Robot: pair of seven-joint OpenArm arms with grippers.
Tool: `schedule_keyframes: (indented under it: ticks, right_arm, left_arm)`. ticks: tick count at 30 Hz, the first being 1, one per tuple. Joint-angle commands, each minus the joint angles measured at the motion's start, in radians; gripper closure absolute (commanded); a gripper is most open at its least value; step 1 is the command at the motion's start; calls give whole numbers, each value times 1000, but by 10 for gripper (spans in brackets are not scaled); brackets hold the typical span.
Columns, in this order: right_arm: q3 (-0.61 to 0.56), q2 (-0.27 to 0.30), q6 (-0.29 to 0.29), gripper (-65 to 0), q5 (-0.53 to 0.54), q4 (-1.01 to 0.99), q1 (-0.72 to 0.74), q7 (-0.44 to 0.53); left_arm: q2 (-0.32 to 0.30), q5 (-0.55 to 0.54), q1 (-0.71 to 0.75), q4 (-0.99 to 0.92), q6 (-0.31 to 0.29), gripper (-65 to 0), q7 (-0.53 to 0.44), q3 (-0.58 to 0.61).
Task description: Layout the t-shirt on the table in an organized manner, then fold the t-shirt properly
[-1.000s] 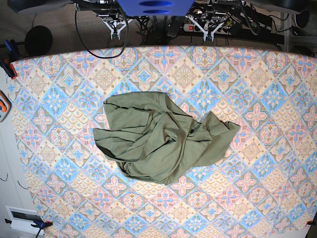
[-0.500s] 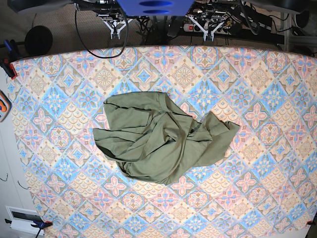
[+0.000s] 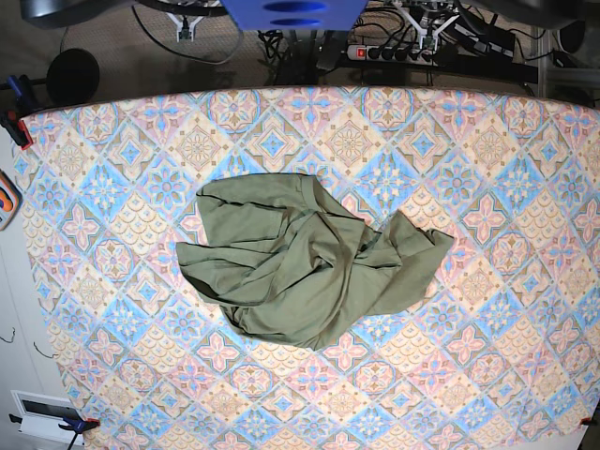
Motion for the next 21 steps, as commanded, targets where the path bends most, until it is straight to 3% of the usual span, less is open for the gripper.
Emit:
schedule_keyframes:
  ticks: [1,7,13,21]
  right_arm:
    - [-1,-13,8,0,1,26,-42,-7]
    - [16,-11,5,0,3,285,-212,-5]
    - [167,-11,5,0,1,520,-329,-5]
    - [177,-11,5,0,3,835,-485,-7]
  left_arm:
    - [-12,-2,29,31,3,-2,-1,0]
    - [-26,-4,175,258,3,-1,-4,-3]
    - [-39,-4,315,499,3,-1,-1,0]
    - [-49,-4,494,867,3,-1,2,-6]
